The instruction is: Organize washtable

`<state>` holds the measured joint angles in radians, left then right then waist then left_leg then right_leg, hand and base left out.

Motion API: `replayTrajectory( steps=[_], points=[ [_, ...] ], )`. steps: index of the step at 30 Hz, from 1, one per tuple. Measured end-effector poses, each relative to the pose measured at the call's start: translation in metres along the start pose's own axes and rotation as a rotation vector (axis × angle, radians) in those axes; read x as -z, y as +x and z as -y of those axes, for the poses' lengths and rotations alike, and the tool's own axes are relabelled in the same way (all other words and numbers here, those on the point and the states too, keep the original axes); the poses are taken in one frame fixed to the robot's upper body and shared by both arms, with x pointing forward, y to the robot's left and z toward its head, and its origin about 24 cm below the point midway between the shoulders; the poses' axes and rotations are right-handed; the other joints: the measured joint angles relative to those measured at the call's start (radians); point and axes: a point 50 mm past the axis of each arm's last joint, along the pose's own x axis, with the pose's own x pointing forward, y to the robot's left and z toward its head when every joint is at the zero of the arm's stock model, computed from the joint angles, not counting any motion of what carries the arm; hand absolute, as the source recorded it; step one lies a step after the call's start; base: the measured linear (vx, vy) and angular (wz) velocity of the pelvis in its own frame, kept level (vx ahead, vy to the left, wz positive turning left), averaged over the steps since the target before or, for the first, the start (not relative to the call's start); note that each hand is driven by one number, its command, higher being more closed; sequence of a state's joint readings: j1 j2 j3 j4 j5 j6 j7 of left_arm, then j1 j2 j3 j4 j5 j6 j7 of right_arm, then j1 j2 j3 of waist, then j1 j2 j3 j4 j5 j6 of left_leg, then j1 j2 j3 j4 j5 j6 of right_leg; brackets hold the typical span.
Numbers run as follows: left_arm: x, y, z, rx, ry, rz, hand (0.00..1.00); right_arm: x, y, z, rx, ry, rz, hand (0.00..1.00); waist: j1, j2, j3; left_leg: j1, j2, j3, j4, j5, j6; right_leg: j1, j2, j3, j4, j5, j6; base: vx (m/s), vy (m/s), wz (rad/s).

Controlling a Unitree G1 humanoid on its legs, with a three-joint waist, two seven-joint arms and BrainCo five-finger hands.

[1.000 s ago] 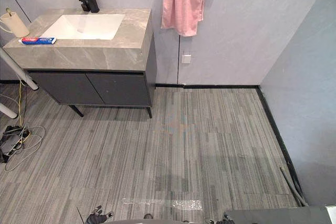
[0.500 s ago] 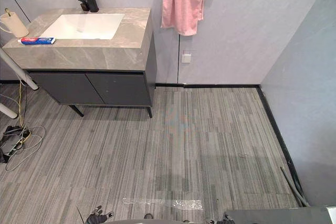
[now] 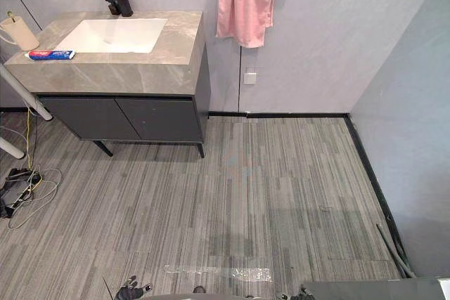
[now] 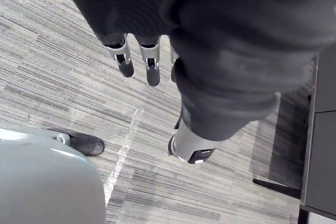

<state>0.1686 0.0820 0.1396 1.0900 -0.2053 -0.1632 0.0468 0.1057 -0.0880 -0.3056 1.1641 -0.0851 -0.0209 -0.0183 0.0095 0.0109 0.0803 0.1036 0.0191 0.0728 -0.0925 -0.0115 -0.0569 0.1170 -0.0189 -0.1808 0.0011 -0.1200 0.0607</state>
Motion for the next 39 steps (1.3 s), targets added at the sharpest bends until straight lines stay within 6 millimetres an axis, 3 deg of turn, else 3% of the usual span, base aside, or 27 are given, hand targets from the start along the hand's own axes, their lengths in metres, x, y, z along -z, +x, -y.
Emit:
replayTrajectory(
  steps=[5,7,8,10,11,13,14,15,17,20,21,22,23,24,27,28,29,30,31,33,35,37,38,39],
  points=[
    [-0.001,0.0,-0.003,-0.014,-0.034,0.001,0.0,-0.002,0.0,0.0,0.001,0.004,0.005,0.0,0.001,0.005,0.006,-0.011,0.004,-0.004,0.004,-0.001,-0.001,0.001,0.004,-0.008,-0.004,0.0,0.0,0.0,-0.001,0.03],
    [-0.005,0.002,-0.003,-0.018,-0.044,0.014,0.0,-0.004,0.001,-0.002,-0.002,0.01,0.01,0.0,0.001,-0.004,0.024,-0.042,0.005,-0.003,0.074,-0.028,-0.018,0.002,0.001,-0.009,0.0,0.001,-0.002,-0.01,-0.015,0.05],
    [-0.008,0.002,-0.002,-0.018,-0.054,0.02,0.0,-0.005,0.001,-0.003,-0.004,0.015,0.012,0.0,0.003,-0.005,0.033,-0.078,0.012,0.0,0.15,-0.065,-0.013,0.002,0.003,-0.008,0.004,0.002,-0.003,-0.03,-0.032,0.0],
    [-0.01,0.003,-0.004,-0.032,-0.094,0.025,0.0,-0.011,0.002,-0.002,-0.005,0.024,0.032,0.0,0.003,0.003,0.071,-0.196,0.043,0.022,0.449,-0.146,-0.027,0.02,0.015,-0.007,0.009,0.001,-0.006,-0.06,-0.039,-0.05],
    [-0.01,0.003,-0.005,-0.034,-0.098,0.025,0.0,-0.012,0.002,-0.002,-0.006,0.02,0.037,0.0,0.003,0.003,0.076,-0.229,0.051,0.03,0.526,-0.148,-0.028,0.024,0.016,-0.006,0.011,-0.003,-0.018,-0.08,-0.035,-0.13],
    [-0.007,0.002,-0.002,-0.033,-0.122,0.016,0.0,-0.015,0.002,0.002,-0.003,-0.021,0.052,0.0,0.006,0.023,0.099,-0.33,0.101,0.084,0.752,-0.14,-0.038,0.044,0.029,0.012,0.011,-0.028,-0.078,-0.06,0.01,-0.12],
    [-0.007,0.002,-0.001,-0.032,-0.126,0.016,0.0,-0.016,0.002,0.003,-0.002,-0.026,0.055,0.0,0.004,0.023,0.101,-0.354,0.113,0.097,0.79,-0.153,-0.032,0.051,0.03,0.015,0.01,-0.032,-0.083,0.02,0.068,-0.06],
    [-0.007,0.002,0.0,-0.03,-0.129,0.015,0.0,-0.02,0.002,0.004,-0.002,-0.041,0.064,0.0,0.003,0.033,0.104,-0.381,0.121,0.118,0.786,-0.169,-0.012,0.052,0.025,0.022,0.014,-0.037,-0.086,0.04,0.067,-0.06],
    [-0.006,0.002,0.001,-0.028,-0.13,0.015,0.0,-0.022,0.003,0.004,-0.003,-0.052,0.07,0.0,0.007,0.034,0.105,-0.42,0.102,0.123,0.672,-0.17,-0.007,0.039,0.002,0.035,0.014,-0.039,-0.085,0.09,0.112,-0.14],
    [-0.002,0.001,0.002,-0.032,-0.147,0.003,0.0,-0.026,0.003,0.005,-0.002,-0.06,0.082,0.0,0.028,0.035,0.105,-0.43,0.048,0.043,0.326,-0.102,-0.05,0.005,-0.041,0.086,0.015,-0.067,-0.048,0.22,0.237,-0.49],
    [-0.002,0.001,0.002,-0.04,-0.167,0.003,0.0,-0.026,0.003,0.005,-0.005,-0.072,0.082,0.0,0.042,0.031,0.104,-0.449,0.035,0.017,0.345,-0.049,-0.024,-0.003,-0.053,0.12,0.02,-0.085,-0.031,0.32,0.286,-0.74],
    [-0.001,0.001,0.001,-0.045,-0.174,-0.001,0.0,-0.026,0.003,0.003,-0.01,-0.078,0.082,0.0,0.049,0.025,0.102,-0.464,0.023,0.003,0.377,-0.045,-0.003,-0.003,-0.063,0.136,0.025,-0.093,-0.023,1.02,0.541,-1.18],
    [-0.007,0.001,-0.01,-0.067,-0.176,0.027,0.0,-0.018,0.001,-0.008,-0.042,-0.048,0.068,0.0,0.061,-0.048,0.077,-0.439,-0.027,0.075,0.567,-0.194,0.103,-0.144,-0.15,0.171,0.511,-0.224,0.064,1.07,0.486,-0.87],
    [-0.007,0.001,-0.011,-0.066,-0.166,0.024,0.0,-0.018,0.001,-0.008,-0.051,-0.048,0.074,0.0,0.06,-0.053,0.073,-0.386,-0.031,0.097,0.557,-0.2,0.11,-0.164,-0.15,0.17,0.631,-0.229,0.086,1.17,0.482,-0.75],
    [-0.012,0.002,-0.01,-0.058,-0.145,0.036,0.0,-0.022,0.001,-0.014,-0.069,-0.057,0.085,0.0,0.063,-0.055,0.056,-0.31,-0.025,0.116,0.564,-0.217,0.122,-0.213,-0.11,0.131,0.693,-0.223,0.079,0.45,0.11,-0.26],
    [-0.008,0.002,-0.01,-0.063,-0.144,0.013,0.0,-0.031,0.001,-0.01,-0.066,-0.087,0.119,0.0,0.062,-0.023,0.061,-0.241,-0.013,0.077,0.519,-0.296,0.127,-0.262,-0.103,0.076,0.785,-0.23,0.061,0.47,0.067,-1.05],
    [-0.006,0.003,-0.007,-0.053,-0.128,-0.012,0.0,-0.052,0.002,-0.012,-0.065,-0.138,0.18,0.0,0.062,-0.018,0.083,-0.174,-0.001,0.107,0.5,-0.335,0.117,-0.317,-0.124,-0.01,0.835,-0.254,0.015,0.4,0.035,-1.26],
    [-0.009,0.004,-0.006,-0.036,-0.07,-0.011,0.0,-0.064,0.0,-0.015,-0.074,-0.194,0.229,0.0,0.049,-0.01,0.08,-0.106,0.015,0.147,0.459,-0.338,0.105,-0.361,-0.134,-0.1,0.776,-0.265,-0.005,0.28,0.03,-1.03],
    [-0.012,0.005,-0.005,-0.029,-0.047,-0.001,0.0,-0.07,-0.002,-0.018,-0.078,-0.212,0.26,0.0,0.04,-0.007,0.08,-0.088,0.018,0.152,0.438,-0.334,0.097,-0.387,-0.132,-0.122,0.733,-0.262,-0.01,0.26,-0.013,-0.36],
    [-0.039,0.011,0.01,0.02,0.009,0.083,0.0,-0.089,-0.006,-0.023,-0.074,-0.195,0.345,0.0,-0.001,0.015,0.082,-0.055,0.051,0.135,0.43,-0.342,0.068,-0.495,-0.124,-0.094,0.588,-0.221,-0.004,0.41,-0.08,0.33],
    [-0.057,0.013,0.023,0.049,0.025,0.143,0.0,-0.096,-0.008,-0.025,-0.079,-0.193,0.371,0.0,0.002,0.034,0.093,-0.007,0.089,0.102,0.414,-0.359,0.021,-0.544,-0.113,-0.023,0.446,-0.107,0.014,0.51,-0.159,0.37],
    [-0.06,0.014,0.021,0.033,0.03,0.149,0.0,-0.096,-0.01,-0.037,-0.11,-0.192,0.379,0.0,0.003,0.017,0.089,0.068,0.126,0.06,0.388,-0.376,-0.044,-0.53,-0.094,0.04,0.265,0.061,0.01,0.58,-0.275,0.41],
    [-0.057,0.014,0.015,0.019,0.04,0.141,0.0,-0.094,-0.013,-0.048,-0.141,-0.195,0.391,0.0,-0.007,-0.012,0.076,0.095,0.139,0.03,0.395,-0.387,-0.071,-0.533,-0.077,0.085,0.247,0.145,-0.001,0.63,-0.393,0.52],
    [-0.055,0.013,0.013,0.014,0.041,0.135,0.0,-0.092,-0.014,-0.05,-0.149,-0.196,0.391,0.0,-0.015,-0.013,0.073,0.101,0.155,0.007,0.411,-0.393,-0.082,-0.537,-0.063,0.104,0.284,0.241,-0.001,0.64,-0.386,0.47]
  ],
)
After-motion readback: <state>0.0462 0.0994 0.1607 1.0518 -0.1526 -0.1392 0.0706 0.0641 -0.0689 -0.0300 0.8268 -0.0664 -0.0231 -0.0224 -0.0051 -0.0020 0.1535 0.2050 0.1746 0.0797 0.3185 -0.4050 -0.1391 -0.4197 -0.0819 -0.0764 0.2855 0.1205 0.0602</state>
